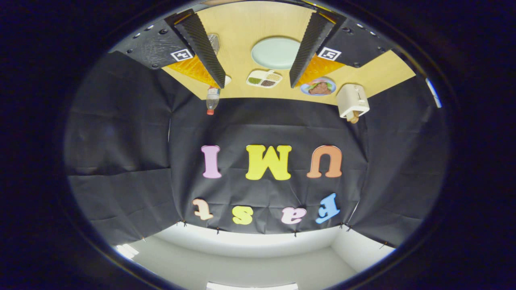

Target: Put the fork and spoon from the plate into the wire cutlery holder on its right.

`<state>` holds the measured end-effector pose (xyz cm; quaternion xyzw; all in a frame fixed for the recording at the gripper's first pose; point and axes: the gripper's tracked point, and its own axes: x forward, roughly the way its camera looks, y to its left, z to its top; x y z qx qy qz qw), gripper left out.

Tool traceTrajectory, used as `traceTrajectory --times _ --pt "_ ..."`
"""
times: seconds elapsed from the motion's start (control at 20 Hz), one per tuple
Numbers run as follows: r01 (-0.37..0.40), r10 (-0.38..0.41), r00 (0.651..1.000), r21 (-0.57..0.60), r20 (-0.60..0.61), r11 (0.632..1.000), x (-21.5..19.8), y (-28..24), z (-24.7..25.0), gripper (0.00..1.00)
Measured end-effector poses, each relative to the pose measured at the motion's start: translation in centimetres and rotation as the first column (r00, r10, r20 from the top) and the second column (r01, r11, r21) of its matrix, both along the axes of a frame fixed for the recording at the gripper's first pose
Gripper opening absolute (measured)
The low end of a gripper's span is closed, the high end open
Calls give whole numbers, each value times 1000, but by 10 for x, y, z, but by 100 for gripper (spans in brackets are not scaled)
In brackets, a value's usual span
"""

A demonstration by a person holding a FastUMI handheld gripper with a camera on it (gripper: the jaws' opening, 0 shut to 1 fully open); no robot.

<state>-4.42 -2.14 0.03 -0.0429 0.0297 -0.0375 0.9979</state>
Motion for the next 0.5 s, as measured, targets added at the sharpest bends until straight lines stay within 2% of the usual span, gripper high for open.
traceTrajectory --times 0.5 --pt "-22 22 1000 2 11 1000 -1 21 -7 96"
